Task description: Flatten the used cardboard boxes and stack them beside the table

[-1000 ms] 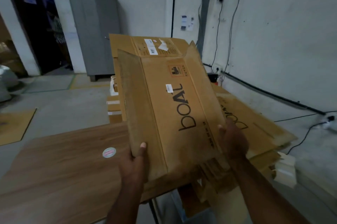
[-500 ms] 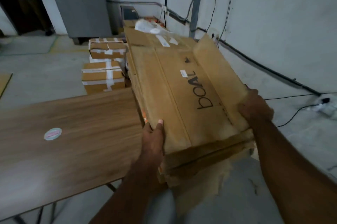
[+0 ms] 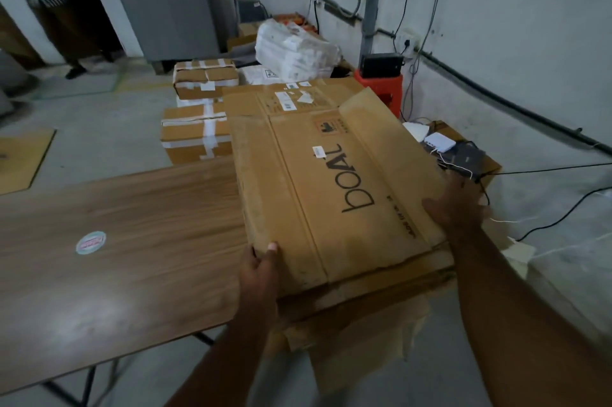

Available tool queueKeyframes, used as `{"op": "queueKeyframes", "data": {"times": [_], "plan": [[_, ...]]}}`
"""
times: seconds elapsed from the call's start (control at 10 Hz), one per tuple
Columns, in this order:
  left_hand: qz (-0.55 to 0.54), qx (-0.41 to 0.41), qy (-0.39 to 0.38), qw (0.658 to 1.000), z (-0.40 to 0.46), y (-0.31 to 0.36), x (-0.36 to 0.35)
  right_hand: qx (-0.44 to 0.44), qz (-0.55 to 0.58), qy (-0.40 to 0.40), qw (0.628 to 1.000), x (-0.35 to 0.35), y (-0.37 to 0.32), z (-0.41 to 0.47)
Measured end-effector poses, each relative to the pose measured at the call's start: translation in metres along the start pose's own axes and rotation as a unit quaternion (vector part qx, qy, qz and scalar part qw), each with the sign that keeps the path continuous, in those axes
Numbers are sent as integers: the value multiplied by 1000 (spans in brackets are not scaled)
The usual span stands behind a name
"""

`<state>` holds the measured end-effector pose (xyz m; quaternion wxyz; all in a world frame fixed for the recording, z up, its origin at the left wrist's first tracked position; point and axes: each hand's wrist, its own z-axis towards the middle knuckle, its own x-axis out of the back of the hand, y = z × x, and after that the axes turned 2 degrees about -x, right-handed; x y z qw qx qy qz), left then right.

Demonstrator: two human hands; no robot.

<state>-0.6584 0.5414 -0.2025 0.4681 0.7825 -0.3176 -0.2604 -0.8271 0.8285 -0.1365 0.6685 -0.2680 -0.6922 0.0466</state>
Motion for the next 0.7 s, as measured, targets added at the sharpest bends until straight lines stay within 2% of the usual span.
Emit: {"op": "queueKeyframes", "data": {"times": [0.2, 0.3, 0.4, 0.5, 0.6, 0.7], "plan": [[109, 21, -67, 992, 34, 41, 5, 44, -84, -33, 995, -26, -10, 27], [217, 2, -70, 974, 44, 45, 8, 48, -100, -89, 990, -45, -11, 28], [347, -29, -76, 934, 41, 48, 12, 28, -95, -78, 992, -59, -14, 23], [396, -21, -103, 912, 40, 49, 22, 49, -89, -56, 993, -63, -25, 5], [479, -110, -70, 868, 42, 51, 37, 119, -54, 6, 991, -65, -46, -29], [521, -276, 51, 806, 46, 54, 54, 204, 17, 38, 978, -75, -79, -71]]}}
